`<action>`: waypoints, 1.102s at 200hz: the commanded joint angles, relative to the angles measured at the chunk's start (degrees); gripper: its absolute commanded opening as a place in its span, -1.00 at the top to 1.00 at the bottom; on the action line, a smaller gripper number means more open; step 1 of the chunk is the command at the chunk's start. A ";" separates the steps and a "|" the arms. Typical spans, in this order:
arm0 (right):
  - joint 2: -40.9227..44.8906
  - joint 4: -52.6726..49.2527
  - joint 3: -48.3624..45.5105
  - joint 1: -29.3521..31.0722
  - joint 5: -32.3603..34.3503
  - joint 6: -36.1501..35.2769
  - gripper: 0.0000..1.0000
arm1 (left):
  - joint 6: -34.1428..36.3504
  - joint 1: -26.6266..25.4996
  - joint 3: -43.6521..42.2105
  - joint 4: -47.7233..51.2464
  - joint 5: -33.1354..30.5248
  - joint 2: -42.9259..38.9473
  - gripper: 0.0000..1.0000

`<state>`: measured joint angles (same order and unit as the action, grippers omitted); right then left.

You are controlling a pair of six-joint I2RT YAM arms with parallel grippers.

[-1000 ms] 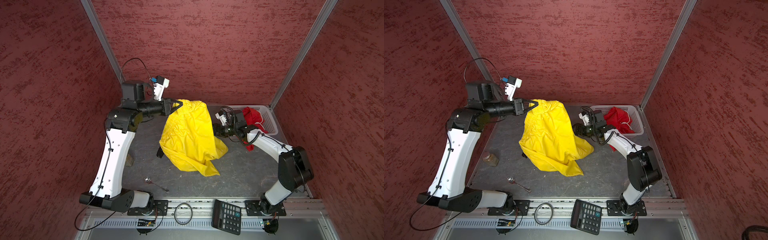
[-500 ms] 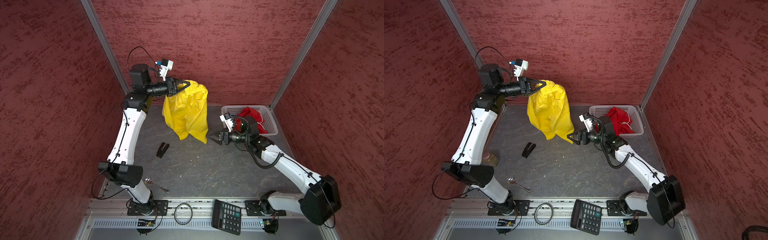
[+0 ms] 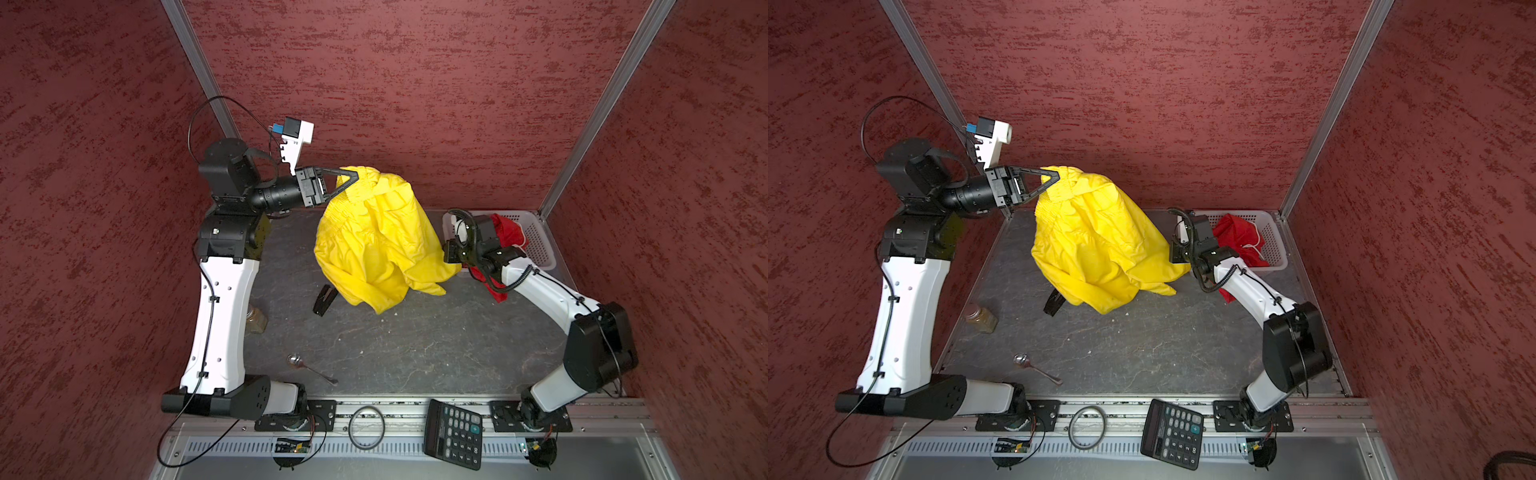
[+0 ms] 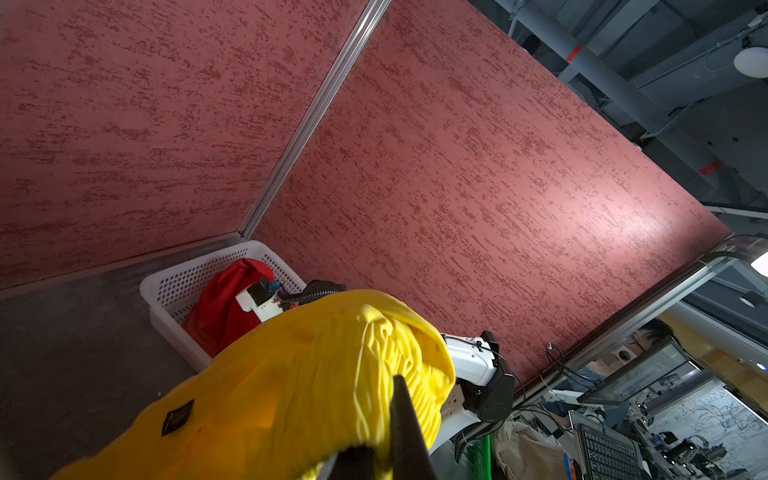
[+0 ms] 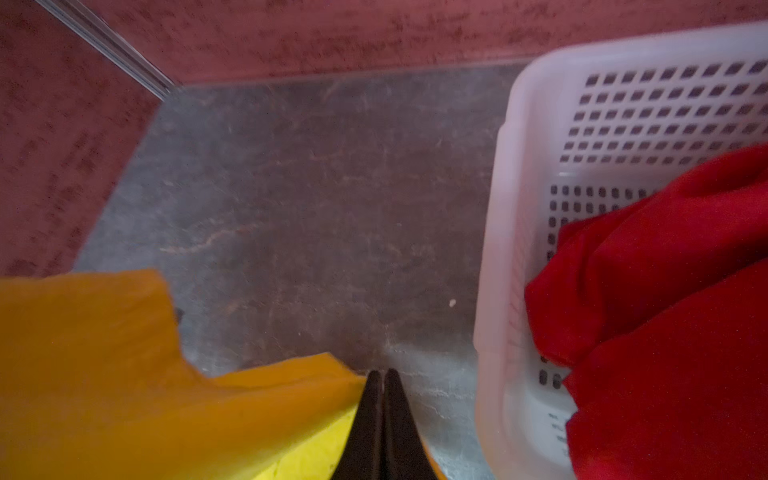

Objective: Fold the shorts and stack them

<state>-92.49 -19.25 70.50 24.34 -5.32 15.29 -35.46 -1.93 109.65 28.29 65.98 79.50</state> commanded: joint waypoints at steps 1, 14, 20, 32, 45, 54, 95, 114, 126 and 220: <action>-2.65 -5.35 1.49 2.27 6.87 -0.78 0.90 | -0.47 2.03 -1.56 -2.09 -0.10 0.38 1.00; -4.24 -5.32 1.31 2.29 7.54 -0.02 0.86 | -1.04 3.09 -1.92 -2.62 -0.10 0.25 1.00; -4.90 -5.19 1.17 2.29 8.04 0.16 0.84 | -1.46 3.46 -2.13 -3.05 0.07 0.13 1.00; -6.50 -5.33 1.51 2.26 9.73 0.38 0.83 | -2.68 4.04 -2.66 -4.81 0.85 0.18 1.00; -8.48 -5.94 2.62 2.07 12.20 0.45 0.82 | -3.54 4.13 -2.77 -5.77 1.71 0.49 1.00; -9.67 -6.24 3.41 1.87 14.90 0.46 0.77 | -3.95 4.30 -2.68 -6.09 2.26 0.95 1.00; -13.31 -5.50 5.68 -2.93 17.27 0.69 0.70 | -4.44 4.26 -3.84 -7.47 3.63 1.42 1.00; -13.17 -4.71 6.84 -4.79 13.63 -0.86 0.59 | -5.51 4.13 -4.25 -9.12 4.98 1.84 1.00; -12.70 -5.17 8.43 -5.09 9.71 -1.79 0.51 | -7.03 4.11 -4.60 -10.95 5.86 2.32 1.00; 0.79 24.91 2.54 -5.00 -42.46 8.55 -0.84 | -5.68 -4.17 2.54 -12.97 12.60 3.96 1.00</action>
<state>-94.65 -11.03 77.14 19.29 -28.56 17.93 -43.81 -3.75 107.70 18.44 75.64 85.65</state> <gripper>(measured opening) 0.886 0.071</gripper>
